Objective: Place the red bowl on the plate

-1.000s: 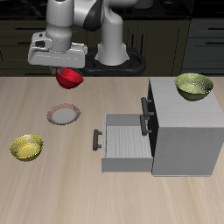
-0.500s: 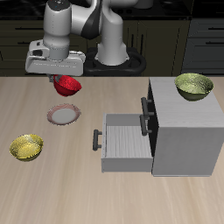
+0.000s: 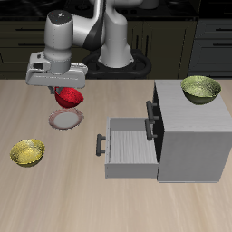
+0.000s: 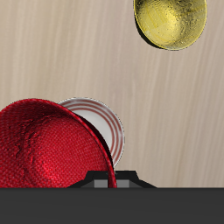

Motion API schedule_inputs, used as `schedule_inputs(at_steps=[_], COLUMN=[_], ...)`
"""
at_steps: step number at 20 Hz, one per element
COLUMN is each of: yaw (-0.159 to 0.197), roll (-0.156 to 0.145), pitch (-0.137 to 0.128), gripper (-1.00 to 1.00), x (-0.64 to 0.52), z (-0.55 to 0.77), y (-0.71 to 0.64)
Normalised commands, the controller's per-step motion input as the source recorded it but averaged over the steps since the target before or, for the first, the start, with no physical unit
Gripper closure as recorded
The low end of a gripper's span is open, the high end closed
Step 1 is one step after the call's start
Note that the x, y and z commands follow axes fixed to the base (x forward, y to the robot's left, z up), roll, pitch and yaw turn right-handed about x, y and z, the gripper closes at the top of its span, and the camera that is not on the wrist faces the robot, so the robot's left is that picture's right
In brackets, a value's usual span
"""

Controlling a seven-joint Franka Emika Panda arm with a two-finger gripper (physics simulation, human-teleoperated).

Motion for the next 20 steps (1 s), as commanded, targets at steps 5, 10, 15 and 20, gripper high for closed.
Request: schedule_inputs(at_steps=[5, 10, 15, 20], yaw=[-0.001, 0.006, 0.005, 0.012], roll=[0.002, -0.008, 0.002, -0.008], pitch=[0.019, 0.036, 0.035, 0.03], gripper=[1.0, 1.0, 1.0, 1.0], x=[0.07, 0.05, 0.01, 0.0], z=[-0.2, -0.27, -0.22, -0.19], y=[0.01, -0.02, 0.01, -0.01])
